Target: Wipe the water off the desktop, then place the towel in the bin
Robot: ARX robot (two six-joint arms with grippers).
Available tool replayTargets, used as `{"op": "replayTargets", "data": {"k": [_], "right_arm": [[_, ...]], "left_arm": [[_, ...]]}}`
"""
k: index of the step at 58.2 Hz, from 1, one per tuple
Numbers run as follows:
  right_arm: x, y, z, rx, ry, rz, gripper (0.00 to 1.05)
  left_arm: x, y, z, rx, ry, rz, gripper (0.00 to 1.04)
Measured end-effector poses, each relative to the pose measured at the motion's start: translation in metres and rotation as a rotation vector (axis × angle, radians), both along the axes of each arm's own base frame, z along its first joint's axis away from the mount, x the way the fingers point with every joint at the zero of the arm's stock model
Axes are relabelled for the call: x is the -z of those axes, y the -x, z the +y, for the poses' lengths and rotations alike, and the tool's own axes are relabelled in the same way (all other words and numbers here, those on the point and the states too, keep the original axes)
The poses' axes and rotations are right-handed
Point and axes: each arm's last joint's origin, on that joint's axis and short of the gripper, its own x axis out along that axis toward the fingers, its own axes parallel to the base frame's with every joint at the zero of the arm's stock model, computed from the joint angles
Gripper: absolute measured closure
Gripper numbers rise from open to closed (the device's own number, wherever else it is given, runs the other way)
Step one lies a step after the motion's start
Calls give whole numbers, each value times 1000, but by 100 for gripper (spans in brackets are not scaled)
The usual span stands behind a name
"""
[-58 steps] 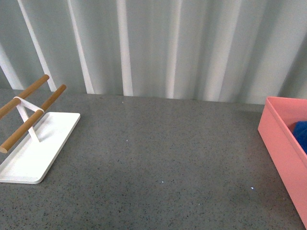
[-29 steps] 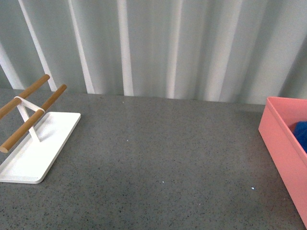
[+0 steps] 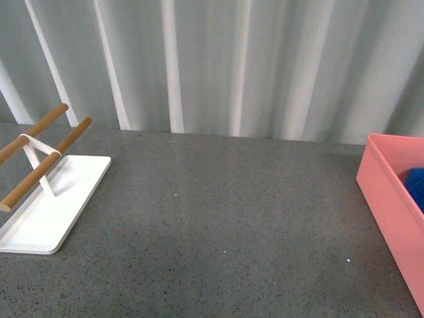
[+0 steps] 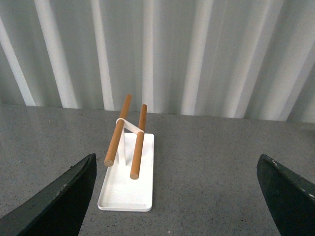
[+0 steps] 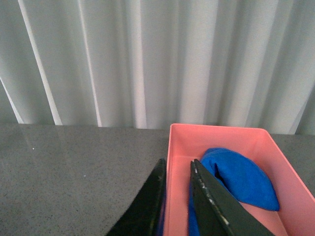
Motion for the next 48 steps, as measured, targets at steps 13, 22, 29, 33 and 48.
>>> {"op": "replayTargets", "data": {"k": [13, 22, 29, 33, 48], "right_arm": [[0, 0, 0, 0, 0, 0, 41], [0, 0, 0, 0, 0, 0, 15], [0, 0, 0, 0, -1, 0, 7], [0, 0, 0, 0, -1, 0, 7], [0, 0, 0, 0, -1, 0, 7]], "left_arm": [[0, 0, 0, 0, 0, 0, 7], [0, 0, 0, 0, 0, 0, 7], [0, 0, 0, 0, 0, 0, 7], [0, 0, 0, 0, 0, 0, 7], [0, 0, 0, 0, 0, 0, 7]]}}
